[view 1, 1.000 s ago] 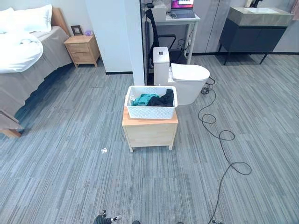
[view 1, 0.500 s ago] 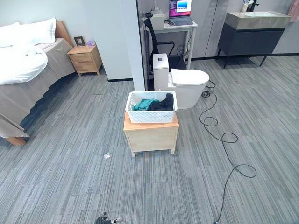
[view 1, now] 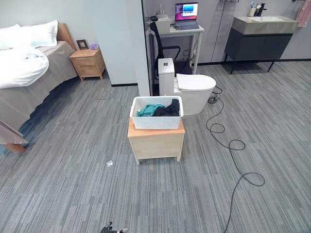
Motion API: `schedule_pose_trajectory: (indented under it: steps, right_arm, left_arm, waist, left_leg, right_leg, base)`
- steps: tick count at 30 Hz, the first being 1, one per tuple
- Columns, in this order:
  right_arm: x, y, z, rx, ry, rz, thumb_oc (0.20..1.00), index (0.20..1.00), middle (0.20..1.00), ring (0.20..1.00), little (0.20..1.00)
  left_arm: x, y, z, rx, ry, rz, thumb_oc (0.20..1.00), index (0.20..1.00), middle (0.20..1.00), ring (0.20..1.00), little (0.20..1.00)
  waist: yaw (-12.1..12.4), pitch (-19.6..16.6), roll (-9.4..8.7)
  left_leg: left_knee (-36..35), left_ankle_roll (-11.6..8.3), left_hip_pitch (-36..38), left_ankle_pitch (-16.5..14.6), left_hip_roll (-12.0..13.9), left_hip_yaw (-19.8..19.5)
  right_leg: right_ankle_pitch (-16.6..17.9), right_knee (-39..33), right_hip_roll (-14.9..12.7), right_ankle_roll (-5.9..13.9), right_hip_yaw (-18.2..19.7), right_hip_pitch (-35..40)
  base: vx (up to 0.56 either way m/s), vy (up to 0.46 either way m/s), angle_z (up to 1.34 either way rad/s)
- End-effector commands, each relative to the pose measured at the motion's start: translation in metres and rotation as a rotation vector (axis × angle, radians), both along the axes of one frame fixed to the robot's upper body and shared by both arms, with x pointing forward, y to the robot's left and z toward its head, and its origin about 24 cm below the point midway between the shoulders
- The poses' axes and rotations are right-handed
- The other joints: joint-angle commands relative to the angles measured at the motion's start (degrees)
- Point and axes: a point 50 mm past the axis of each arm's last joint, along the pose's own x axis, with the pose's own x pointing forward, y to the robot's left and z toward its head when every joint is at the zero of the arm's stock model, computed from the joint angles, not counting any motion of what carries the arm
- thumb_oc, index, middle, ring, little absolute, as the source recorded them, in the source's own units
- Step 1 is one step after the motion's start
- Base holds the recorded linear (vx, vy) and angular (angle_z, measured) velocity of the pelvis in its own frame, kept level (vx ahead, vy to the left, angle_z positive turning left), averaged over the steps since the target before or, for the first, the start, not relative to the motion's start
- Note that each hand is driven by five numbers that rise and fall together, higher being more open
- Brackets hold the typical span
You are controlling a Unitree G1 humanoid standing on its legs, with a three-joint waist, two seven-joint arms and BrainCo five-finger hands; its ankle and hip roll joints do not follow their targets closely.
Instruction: Grab the laundry basket,head to the washer,open it,put in the laundry and shut it.
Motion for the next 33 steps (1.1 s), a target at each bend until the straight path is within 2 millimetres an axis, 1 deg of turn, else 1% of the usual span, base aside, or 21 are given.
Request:
schedule_pose_trajectory:
  steps: [1,5,9,10,11,13,15,16,19,20,22,24,25,26,27,28,29,30,31,32,33]
  right_arm:
    - [0.011,0.002,0.000,-0.012,0.005,0.020,1.000,1.000,1.000,1.000,1.000]
    - [0.025,-0.008,0.006,-0.029,-0.053,-0.041,1.000,1.000,1.000,1.000,1.000]
    - [0.030,-0.017,0.010,-0.035,-0.094,-0.119,1.000,1.000,1.000,1.000,1.000]
    - [0.034,-0.020,0.012,-0.029,-0.125,-0.153,1.000,1.000,1.000,1.000,1.000]
    - [0.043,-0.024,0.016,-0.035,-0.157,-0.163,1.000,1.000,1.000,1.000,1.000]
    - [0.045,-0.025,0.017,-0.039,-0.165,-0.162,1.000,1.000,1.000,1.000,1.000]
    - [0.045,-0.026,0.017,-0.042,-0.166,-0.162,1.000,1.000,1.000,1.000,1.000]
    - [0.046,-0.030,0.019,-0.053,-0.176,-0.179,1.000,1.000,1.000,1.000,1.000]
    - [0.043,-0.033,0.019,-0.055,-0.176,-0.218,1.000,1.000,1.000,1.000,1.000]
    - [0.041,-0.033,0.018,-0.053,-0.170,-0.229,1.000,1.000,1.000,1.000,1.000]
    - [0.033,-0.033,0.016,-0.052,-0.147,-0.230,1.000,1.000,1.000,1.000,1.000]
    - [0.013,-0.032,0.012,-0.043,-0.107,-0.250,1.000,1.000,1.000,1.000,1.000]
    - [0.012,-0.032,0.012,-0.037,-0.108,-0.254,1.000,1.000,1.000,1.000,1.000]
    - [0.007,-0.030,0.010,-0.028,-0.100,-0.267,1.000,1.000,1.000,1.000,1.000]
    - [0.007,-0.030,0.010,-0.029,-0.108,-0.277,1.000,1.000,1.000,1.000,1.000]
    - [0.009,-0.030,0.011,-0.030,-0.125,-0.294,1.000,1.000,1.000,1.000,1.000]
    - [0.011,-0.029,0.011,-0.029,-0.143,-0.306,1.000,1.000,1.000,1.000,1.000]
    - [0.015,-0.030,0.012,-0.033,-0.156,-0.300,1.000,1.000,1.000,1.000,1.000]
    - [0.016,-0.030,0.012,-0.032,-0.156,-0.300,1.000,1.000,1.000,1.000,1.000]
    - [0.021,-0.031,0.014,-0.041,-0.165,-0.278,1.000,1.000,1.000,1.000,1.000]
    - [0.021,-0.031,0.014,-0.041,-0.165,-0.278,1.000,1.000,1.000,1.000,1.000]
  left_arm:
    - [0.023,0.005,0.005,0.021,-0.057,-0.019,1.000,1.000,1.000,1.000,1.000]
    - [0.029,0.009,0.007,0.028,-0.079,-0.004,1.000,1.000,1.000,1.000,1.000]
    - [0.034,0.013,0.010,0.033,-0.100,-0.012,1.000,1.000,1.000,1.000,1.000]
    - [0.039,0.018,0.014,0.039,-0.123,-0.024,1.000,1.000,1.000,1.000,1.000]
    - [0.043,0.024,0.016,0.056,-0.129,-0.020,1.000,1.000,1.000,1.000,1.000]
    - [0.043,0.025,0.016,0.061,-0.125,-0.020,1.000,1.000,1.000,1.000,1.000]
    - [0.042,0.026,0.016,0.063,-0.122,-0.021,1.000,1.000,1.000,1.000,1.000]
    - [0.045,0.028,0.017,0.074,-0.128,-0.025,1.000,1.000,1.000,1.000,1.000]
    - [0.048,0.027,0.018,0.076,-0.135,-0.032,1.000,1.000,1.000,1.000,1.000]
    - [0.048,0.026,0.017,0.074,-0.134,-0.034,1.000,1.000,1.000,1.000,1.000]
    - [0.043,0.026,0.015,0.077,-0.114,-0.031,1.000,1.000,1.000,1.000,1.000]
    - [0.035,0.027,0.013,0.081,-0.088,-0.024,1.000,1.000,1.000,1.000,1.000]
    - [0.034,0.027,0.012,0.082,-0.088,-0.013,1.000,1.000,1.000,1.000,1.000]
    - [0.033,0.029,0.012,0.086,-0.086,0.025,1.000,1.000,1.000,1.000,1.000]
    - [0.035,0.030,0.013,0.080,-0.098,0.036,1.000,1.000,1.000,1.000,1.000]
    - [0.038,0.033,0.015,0.078,-0.114,0.058,1.000,1.000,1.000,1.000,1.000]
    - [0.040,0.036,0.017,0.079,-0.126,0.077,1.000,1.000,1.000,1.000,1.000]
    - [0.044,0.037,0.019,0.079,-0.145,0.085,1.000,1.000,1.000,1.000,1.000]
    - [0.044,0.037,0.019,0.080,-0.145,0.085,1.000,1.000,1.000,1.000,1.000]
    - [0.051,0.039,0.022,0.086,-0.167,0.087,1.000,1.000,1.000,1.000,1.000]
    - [0.051,0.039,0.022,0.086,-0.167,0.087,1.000,1.000,1.000,1.000,1.000]
  waist:
    - [1.0,1.9,-5.18]
    - [1.3,3.4,-5.73]
    - [0.6,3.3,-5.07]
    - [-0.2,4.1,-4.71]
    - [-1.3,6.0,-3.50]
    - [-1.5,6.4,-3.23]
    - [-1.8,6.7,-3.20]
    - [-2.9,7.3,-3.13]
    - [-5.0,7.8,-3.77]
    - [-5.3,8.0,-3.52]
    - [-5.9,7.5,-3.73]
    - [-7.4,5.9,-4.49]
    - [-7.8,5.4,-4.18]
    - [-7.9,4.5,-3.62]
    - [-7.7,4.8,-4.16]
    - [-7.5,5.2,-5.28]
    - [-7.0,5.8,-6.62]
    - [-6.0,7.0,-7.58]
    - [-6.2,6.8,-7.75]
    - [-5.2,7.9,-9.02]
    - [-5.2,7.9,-9.04]
  left_leg:
    - [4.1,0.17,-2.0,-5.2,-0.8,-2.9]
    - [12.4,1.18,-7.5,-8.5,-2.8,-2.1]
    - [12.2,3.17,-7.7,-9.2,-4.1,-2.4]
    - [11.6,4.79,-6.8,-9.5,-4.6,-3.0]
    - [10.7,5.88,-5.3,-10.0,-4.3,-3.2]
    - [9.5,6.09,-3.8,-10.4,-4.6,-3.3]
    - [8.1,6.01,-1.9,-10.7,-4.6,-3.4]
    - [6.3,5.30,1.1,-11.6,-4.5,-4.9]
    - [5.0,4.13,4.8,-13.5,-4.8,-6.8]
    - [4.5,3.68,6.5,-14.5,-4.2,-7.0]
    - [4.0,3.27,9.5,-15.9,-3.8,-7.3]
    - [4.9,2.41,13.7,-17.3,-2.5,-8.8]
    - [5.9,1.80,14.7,-16.3,-1.2,-8.5]
    - [14.5,-0.51,12.3,-8.7,1.5,-7.8]
    - [21.7,-1.15,8.6,-4.8,2.1,-6.7]
    - [32.2,-1.65,3.4,0.5,3.2,-5.4]
    - [41.3,-1.06,-2.0,3.8,3.3,-5.4]
    - [49.6,-0.12,-6.6,3.8,3.1,-5.8]
    - [49.6,-0.09,-6.9,3.9,2.9,-5.9]
    - [55.8,1.28,-13.0,1.5,3.0,-4.2]
    - [55.8,1.28,-13.1,1.5,3.0,-4.2]
  right_leg:
    - [-5.8,0.5,-5.5,3.99,0.5,0.9]
    - [-5.4,0.5,-7.4,4.58,0.2,0.2]
    - [-6.5,6.4,-8.7,4.60,1.3,-2.5]
    - [-7.6,16.2,-8.1,3.88,3.9,-6.9]
    - [-6.8,26.1,-7.3,4.34,4.7,-13.1]
    - [-5.5,28.3,-7.8,4.66,3.9,-16.2]
    - [-5.1,27.4,-8.1,4.65,2.9,-17.6]
    - [-4.1,20.9,-8.3,4.72,2.4,-18.9]
    - [0.0,8.4,-8.4,6.74,5.6,-21.5]
    - [1.3,4.8,-8.3,7.32,5.1,-21.5]
    - [2.6,2.3,-8.5,7.96,3.9,-22.5]
    - [4.1,5.0,-7.0,7.08,5.2,-21.5]
    - [3.7,7.5,-5.9,6.29,5.8,-21.9]
    - [1.7,11.3,-2.4,3.98,6.2,-20.5]
    - [0.8,11.6,-2.1,3.09,5.9,-19.2]
    - [-0.4,11.1,-1.3,1.16,5.3,-16.8]
    - [-1.2,10.4,-0.4,-0.76,5.3,-15.0]
    - [-1.7,9.5,0.4,-1.98,5.6,-13.2]
    - [-1.7,9.5,0.2,-1.96,5.5,-13.4]
    - [-3.0,7.8,1.0,-2.85,5.9,-10.5]
    - [-3.0,7.8,1.0,-2.84,5.8,-10.6]
  base:
    - [-0.03,0.069,-0.02]
    - [0.00,0.106,-0.01]
    - [0.10,0.184,-0.03]
    - [0.10,0.279,-0.03]
    - [0.10,0.277,-0.01]
    - [0.14,0.120,-0.26]
    - [0.25,-0.010,-0.25]
    - [0.34,-0.110,0.04]
    - [0.44,-0.149,0.36]
    - [0.47,-0.157,0.34]
    - [0.55,-0.212,0.22]
    - [0.66,-0.328,0.33]
    - [0.63,-0.384,0.94]
    - [0.51,-0.363,0.98]
    - [0.44,-0.425,0.74]
    - [0.22,-0.382,-0.01]
    - [0.20,-0.424,-0.32]
    - [0.11,-0.281,-0.52]
    - [0.19,-0.322,-0.48]
    - [0.14,-0.196,-0.37]
    - [0.26,-0.249,-0.08]
